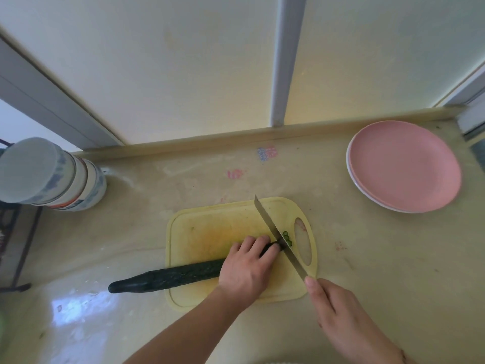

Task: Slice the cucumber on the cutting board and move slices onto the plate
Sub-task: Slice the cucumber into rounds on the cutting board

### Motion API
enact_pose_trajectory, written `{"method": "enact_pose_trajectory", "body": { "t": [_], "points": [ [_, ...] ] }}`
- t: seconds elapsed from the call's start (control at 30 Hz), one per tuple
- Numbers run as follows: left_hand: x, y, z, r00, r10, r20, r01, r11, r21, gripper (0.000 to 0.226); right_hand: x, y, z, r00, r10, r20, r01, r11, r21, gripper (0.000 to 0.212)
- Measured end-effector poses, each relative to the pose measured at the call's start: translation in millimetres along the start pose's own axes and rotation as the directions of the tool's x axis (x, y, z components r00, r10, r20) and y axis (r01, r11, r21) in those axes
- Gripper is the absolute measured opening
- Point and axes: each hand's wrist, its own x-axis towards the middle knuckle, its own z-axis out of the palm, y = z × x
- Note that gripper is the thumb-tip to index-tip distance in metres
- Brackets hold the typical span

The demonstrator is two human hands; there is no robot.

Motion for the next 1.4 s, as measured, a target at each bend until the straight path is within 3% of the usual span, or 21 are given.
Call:
{"method": "enact_pose_trajectory", "body": {
  "t": [0.13, 0.33, 0.7, 1.13, 1.4],
  "points": [
    [0, -1, 0, 1.0, 0.008, -0.003, -0.007, 1.0, 0.006, 0.037, -2, 2, 1, 1.0, 0.017, 0.001, -0.017, 1.0, -0.015, 0.078],
    [-1, -1, 3, 1.0, 0.02, -0.015, -0.02, 1.0, 0.015, 0.036, 0, 8, 8, 0.999, 0.037, -0.011, -0.037, 0.999, 0.0, 0.104],
    [1, 0, 1, 1.0, -0.009, -0.014, 0.009, 1.0, -0.002, 0.019, 17, -2, 12, 1.0, 0.026, -0.01, -0.026, 0.999, -0.021, 0.065],
    [2, 0, -2, 1.0, 0.009, -0.013, -0.009, 1.0, 0.026, 0.019, 0, -1, 5, 0.998, 0.064, 0.012, -0.064, 0.998, -0.007, 0.077],
    [2, 0, -2, 1.0, 0.007, -0.006, -0.007, 0.999, 0.031, 0.017, 6, 0, 7, 0.997, 0.067, 0.039, -0.067, 0.998, -0.012, 0.072]
  ]
}}
